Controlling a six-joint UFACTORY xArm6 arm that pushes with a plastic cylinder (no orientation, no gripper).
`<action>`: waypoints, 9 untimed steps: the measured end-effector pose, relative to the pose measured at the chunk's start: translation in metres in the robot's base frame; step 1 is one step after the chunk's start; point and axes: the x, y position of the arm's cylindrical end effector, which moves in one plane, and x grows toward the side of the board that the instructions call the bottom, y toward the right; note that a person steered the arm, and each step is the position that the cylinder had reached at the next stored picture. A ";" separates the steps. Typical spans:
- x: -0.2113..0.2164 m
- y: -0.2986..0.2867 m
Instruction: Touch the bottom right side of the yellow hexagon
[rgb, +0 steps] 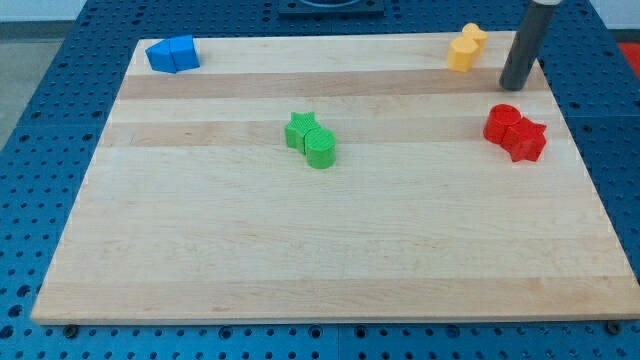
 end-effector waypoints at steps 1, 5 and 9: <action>-0.005 -0.001; -0.027 -0.025; 0.015 -0.040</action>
